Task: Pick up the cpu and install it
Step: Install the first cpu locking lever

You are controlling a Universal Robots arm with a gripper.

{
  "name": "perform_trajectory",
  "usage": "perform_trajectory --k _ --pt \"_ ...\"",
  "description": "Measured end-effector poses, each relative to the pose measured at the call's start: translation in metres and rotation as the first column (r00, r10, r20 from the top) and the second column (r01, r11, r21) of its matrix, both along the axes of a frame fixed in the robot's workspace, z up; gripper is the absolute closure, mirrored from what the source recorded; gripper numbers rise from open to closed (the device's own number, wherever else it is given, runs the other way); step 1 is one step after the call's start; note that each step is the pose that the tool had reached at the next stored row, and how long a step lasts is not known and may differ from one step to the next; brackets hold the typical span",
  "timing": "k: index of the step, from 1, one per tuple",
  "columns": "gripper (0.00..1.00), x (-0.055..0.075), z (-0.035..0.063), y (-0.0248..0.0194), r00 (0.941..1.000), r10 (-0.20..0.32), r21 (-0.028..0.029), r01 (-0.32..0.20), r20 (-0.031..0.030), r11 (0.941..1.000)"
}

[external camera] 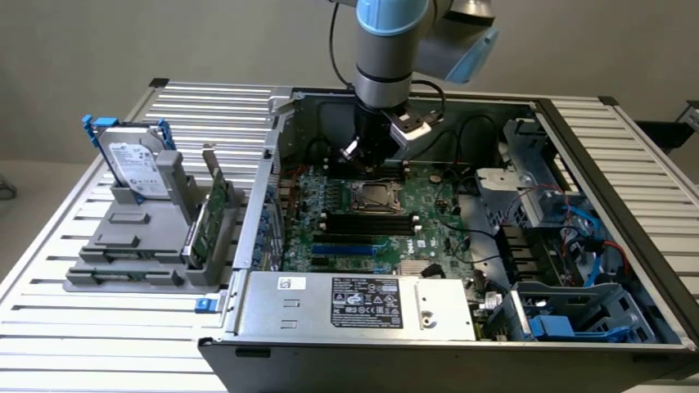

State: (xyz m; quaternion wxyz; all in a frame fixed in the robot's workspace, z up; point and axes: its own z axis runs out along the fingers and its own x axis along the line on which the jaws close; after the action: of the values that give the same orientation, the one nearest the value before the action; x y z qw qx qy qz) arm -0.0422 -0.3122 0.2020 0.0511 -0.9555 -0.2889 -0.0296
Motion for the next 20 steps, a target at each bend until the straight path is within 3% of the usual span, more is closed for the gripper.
perform_trajectory --k 20 --pt "0.89 0.0036 -0.0018 0.0001 1.0000 0.000 -0.0040 0.000 0.0000 1.0000"
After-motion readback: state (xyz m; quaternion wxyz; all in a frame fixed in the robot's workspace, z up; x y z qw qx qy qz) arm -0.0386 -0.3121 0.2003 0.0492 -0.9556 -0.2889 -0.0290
